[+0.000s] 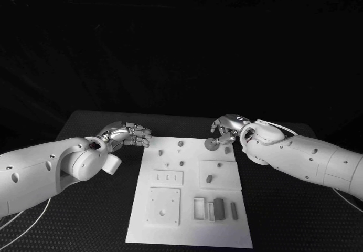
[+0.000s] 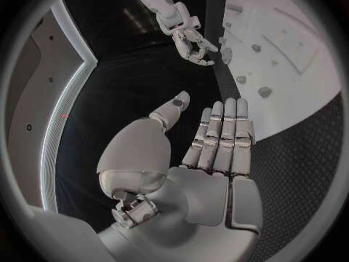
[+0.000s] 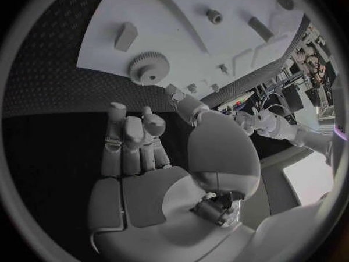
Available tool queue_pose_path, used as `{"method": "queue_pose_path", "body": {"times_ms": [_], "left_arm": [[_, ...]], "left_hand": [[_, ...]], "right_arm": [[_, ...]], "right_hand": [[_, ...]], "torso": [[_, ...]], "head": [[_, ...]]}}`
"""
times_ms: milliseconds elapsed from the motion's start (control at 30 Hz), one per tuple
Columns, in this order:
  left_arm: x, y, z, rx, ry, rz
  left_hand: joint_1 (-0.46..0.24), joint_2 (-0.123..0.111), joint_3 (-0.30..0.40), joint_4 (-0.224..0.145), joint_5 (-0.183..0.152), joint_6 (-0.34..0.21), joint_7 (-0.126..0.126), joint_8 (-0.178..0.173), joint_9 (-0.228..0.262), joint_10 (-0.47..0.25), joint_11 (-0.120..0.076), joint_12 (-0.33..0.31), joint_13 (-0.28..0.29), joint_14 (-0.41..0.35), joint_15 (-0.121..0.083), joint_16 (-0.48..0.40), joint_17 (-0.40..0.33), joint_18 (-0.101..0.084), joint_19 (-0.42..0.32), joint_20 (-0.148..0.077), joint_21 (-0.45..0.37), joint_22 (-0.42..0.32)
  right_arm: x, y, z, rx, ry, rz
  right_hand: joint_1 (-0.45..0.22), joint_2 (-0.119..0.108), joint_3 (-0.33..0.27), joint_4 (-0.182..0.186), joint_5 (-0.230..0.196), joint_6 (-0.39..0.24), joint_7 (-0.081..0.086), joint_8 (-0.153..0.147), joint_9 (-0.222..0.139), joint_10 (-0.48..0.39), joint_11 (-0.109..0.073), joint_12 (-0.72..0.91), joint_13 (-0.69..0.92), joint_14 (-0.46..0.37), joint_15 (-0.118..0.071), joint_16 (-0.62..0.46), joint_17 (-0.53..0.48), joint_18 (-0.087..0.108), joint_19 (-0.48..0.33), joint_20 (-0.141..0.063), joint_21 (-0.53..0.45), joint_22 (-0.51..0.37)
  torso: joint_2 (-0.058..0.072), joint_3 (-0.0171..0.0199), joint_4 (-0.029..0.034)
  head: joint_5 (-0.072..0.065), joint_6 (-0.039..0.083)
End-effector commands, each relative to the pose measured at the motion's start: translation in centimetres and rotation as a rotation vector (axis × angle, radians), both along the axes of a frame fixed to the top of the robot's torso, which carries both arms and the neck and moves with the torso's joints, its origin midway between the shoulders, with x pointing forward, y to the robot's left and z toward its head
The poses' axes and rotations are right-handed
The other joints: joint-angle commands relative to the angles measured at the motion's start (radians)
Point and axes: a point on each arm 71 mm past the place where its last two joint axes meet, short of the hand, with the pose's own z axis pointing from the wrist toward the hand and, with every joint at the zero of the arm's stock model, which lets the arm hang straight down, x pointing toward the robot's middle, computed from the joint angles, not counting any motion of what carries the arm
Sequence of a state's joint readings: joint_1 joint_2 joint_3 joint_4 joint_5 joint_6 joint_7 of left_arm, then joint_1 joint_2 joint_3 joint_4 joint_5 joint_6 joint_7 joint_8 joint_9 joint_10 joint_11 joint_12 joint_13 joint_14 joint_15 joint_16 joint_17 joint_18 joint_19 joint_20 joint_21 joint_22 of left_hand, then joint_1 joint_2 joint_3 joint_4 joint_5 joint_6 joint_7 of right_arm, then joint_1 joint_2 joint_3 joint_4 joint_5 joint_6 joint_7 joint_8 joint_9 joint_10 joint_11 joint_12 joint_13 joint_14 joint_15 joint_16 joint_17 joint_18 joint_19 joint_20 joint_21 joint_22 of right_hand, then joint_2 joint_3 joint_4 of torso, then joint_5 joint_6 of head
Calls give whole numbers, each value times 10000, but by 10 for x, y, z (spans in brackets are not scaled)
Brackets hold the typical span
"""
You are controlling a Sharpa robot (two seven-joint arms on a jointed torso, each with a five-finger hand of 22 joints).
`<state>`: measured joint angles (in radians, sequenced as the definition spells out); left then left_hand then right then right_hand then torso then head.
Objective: Assemble the parts on the task board
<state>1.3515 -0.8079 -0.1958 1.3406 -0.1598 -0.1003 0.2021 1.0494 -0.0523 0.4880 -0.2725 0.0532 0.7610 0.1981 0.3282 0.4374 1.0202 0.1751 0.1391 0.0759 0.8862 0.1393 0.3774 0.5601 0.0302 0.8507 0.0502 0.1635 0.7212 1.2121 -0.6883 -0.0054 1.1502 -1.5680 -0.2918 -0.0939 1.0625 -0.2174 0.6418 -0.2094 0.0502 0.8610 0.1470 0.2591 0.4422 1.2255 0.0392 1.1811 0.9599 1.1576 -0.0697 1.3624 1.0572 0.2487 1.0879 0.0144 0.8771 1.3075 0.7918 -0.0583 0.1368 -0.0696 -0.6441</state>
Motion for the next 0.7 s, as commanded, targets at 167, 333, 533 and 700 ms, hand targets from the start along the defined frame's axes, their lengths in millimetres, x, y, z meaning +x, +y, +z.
{"method": "queue_pose_path", "body": {"times_ms": [167,333,533,700], "left_arm": [[-4,-1,13,-877,-1078,-742],[-4,4,18,-1006,-1260,-679],[-3,7,19,-982,-1253,-591],[-3,5,18,-971,-1201,-621]], "left_hand": [[40,148,79,-71,17,68,60,6,-7,97,-15,-53,1,-52,73,-86,15,122,-35,-38,-70,-13],[-114,221,33,-99,26,53,60,-26,-36,74,7,-127,-21,-246,166,-280,-6,78,-225,41,-217,-60],[-164,279,37,-122,27,50,81,-45,-56,72,18,-184,-29,-569,289,-542,-80,31,-509,155,-415,-130],[-181,280,31,-116,26,50,93,-48,-58,72,20,-192,-30,-564,305,-549,-80,37,-509,165,-420,-130]], "right_arm": [[2,1,-5,-111,570,382],[5,1,-7,-184,588,363],[7,6,-14,-175,642,373],[7,8,-20,-371,723,370]], "right_hand": [[-334,-128,-489,97,24,-186,101,-86,-22,-170,40,81,2,-183,69,45,9,131,-161,19,-69,136],[-330,-89,-608,61,26,-216,109,-89,-18,-201,48,108,3,-216,77,69,8,131,-184,15,-74,144],[-363,-54,-668,81,26,-234,116,-93,-18,-219,55,120,0,-235,83,81,5,131,-193,19,-77,145],[-310,65,-706,52,26,-228,114,-80,-10,-234,55,144,-4,-251,84,104,1,131,-200,12,-79,149]], "torso": [[1,-25,-6],[-5,-34,1],[-4,-25,15],[-4,-21,34]], "head": [[-55,-15],[-117,-18],[-147,-26],[-141,-54]]}}
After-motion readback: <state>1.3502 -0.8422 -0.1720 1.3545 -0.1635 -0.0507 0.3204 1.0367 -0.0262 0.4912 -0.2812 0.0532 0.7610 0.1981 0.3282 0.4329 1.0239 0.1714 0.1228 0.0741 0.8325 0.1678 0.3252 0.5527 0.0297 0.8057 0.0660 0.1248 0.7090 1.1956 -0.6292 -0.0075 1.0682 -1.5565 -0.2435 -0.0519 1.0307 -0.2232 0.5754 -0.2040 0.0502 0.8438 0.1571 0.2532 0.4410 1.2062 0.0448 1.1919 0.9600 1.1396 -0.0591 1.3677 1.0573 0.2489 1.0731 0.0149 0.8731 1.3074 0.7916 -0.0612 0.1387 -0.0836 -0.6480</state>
